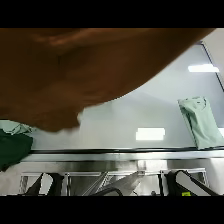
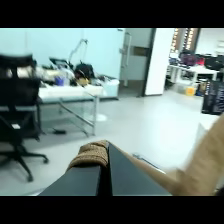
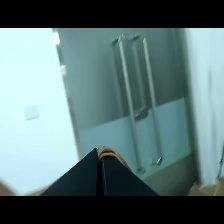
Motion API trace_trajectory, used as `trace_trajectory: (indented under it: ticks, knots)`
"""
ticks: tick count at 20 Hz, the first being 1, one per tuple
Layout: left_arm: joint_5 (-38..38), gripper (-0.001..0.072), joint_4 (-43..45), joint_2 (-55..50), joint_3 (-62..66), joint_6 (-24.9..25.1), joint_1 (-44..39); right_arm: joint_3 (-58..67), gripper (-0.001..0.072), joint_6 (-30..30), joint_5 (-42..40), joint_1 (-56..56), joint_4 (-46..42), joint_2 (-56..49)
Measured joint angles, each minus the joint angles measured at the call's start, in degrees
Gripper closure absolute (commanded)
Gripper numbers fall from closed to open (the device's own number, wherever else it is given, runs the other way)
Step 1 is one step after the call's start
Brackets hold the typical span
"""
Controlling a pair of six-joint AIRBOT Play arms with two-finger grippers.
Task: Fold the shirts.
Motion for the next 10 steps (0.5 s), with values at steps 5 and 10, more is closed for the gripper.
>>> trace_trajectory:
  ticks: [5, 10]
  knots:
    - [0.1, 0.0690, -0.5, 0.6, -2.4, 0.2, 0.5, 1.1, 0.0693, -0.3, -1.7, -1.3, -5.9, 2.1]
    - [0.5, 0.0690, 13.2, -2.4, -15.8, 4.5, -15.1, -10.3, 0.0693, 2.3, 2.6, 1.5, -14.6, -0.2]
